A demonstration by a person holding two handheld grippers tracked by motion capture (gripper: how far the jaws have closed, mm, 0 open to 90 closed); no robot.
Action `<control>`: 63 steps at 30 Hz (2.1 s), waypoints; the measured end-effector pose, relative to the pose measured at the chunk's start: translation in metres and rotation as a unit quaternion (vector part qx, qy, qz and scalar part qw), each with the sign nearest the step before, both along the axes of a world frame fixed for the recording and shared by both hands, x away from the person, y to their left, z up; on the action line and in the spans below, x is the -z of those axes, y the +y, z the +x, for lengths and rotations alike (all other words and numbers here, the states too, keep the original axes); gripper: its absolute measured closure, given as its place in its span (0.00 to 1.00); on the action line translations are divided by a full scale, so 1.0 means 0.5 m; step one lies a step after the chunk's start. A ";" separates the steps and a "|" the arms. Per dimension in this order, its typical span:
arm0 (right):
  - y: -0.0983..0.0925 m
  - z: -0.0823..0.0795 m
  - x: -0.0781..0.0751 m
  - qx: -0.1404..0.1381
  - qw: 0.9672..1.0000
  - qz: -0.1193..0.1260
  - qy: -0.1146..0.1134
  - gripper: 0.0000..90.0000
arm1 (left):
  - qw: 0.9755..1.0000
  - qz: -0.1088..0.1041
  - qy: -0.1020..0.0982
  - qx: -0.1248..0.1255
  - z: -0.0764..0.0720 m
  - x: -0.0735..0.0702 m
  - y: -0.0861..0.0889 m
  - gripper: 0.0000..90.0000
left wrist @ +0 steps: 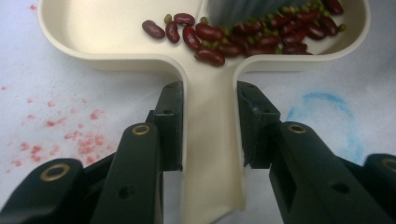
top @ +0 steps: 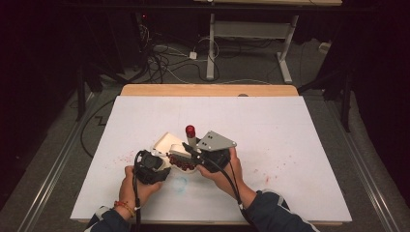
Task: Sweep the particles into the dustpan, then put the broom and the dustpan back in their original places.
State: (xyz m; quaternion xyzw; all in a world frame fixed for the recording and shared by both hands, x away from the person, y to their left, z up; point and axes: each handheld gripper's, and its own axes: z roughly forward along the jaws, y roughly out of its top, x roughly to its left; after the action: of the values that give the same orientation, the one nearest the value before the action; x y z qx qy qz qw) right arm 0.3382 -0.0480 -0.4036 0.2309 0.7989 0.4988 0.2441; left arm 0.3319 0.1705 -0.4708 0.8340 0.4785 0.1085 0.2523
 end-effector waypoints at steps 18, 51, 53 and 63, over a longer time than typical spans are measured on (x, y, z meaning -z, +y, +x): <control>-0.115 0.006 -0.072 0.020 0.998 0.054 -0.004 0.78 | 0.999 -0.009 -0.008 -0.043 0.006 0.005 0.034 0.71; -0.484 -0.042 -0.072 -0.010 0.996 0.006 0.083 0.77 | 0.993 -0.015 -0.008 -0.118 0.003 0.004 0.107 0.71; -0.488 -0.037 -0.068 -0.018 0.996 -0.006 0.092 0.77 | 0.992 -0.011 -0.010 -0.122 0.002 0.003 0.103 0.71; -0.486 0.022 -0.059 -0.022 0.991 -0.018 0.133 0.76 | 0.992 -0.046 -0.008 -0.118 -0.005 0.000 0.077 0.61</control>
State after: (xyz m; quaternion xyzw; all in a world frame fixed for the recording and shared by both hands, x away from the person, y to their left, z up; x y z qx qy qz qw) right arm 0.3493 -0.2910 -0.3739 0.2725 0.8382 0.4544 0.1289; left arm 0.3294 0.2089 -0.4709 0.7581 0.5761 0.1224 0.2800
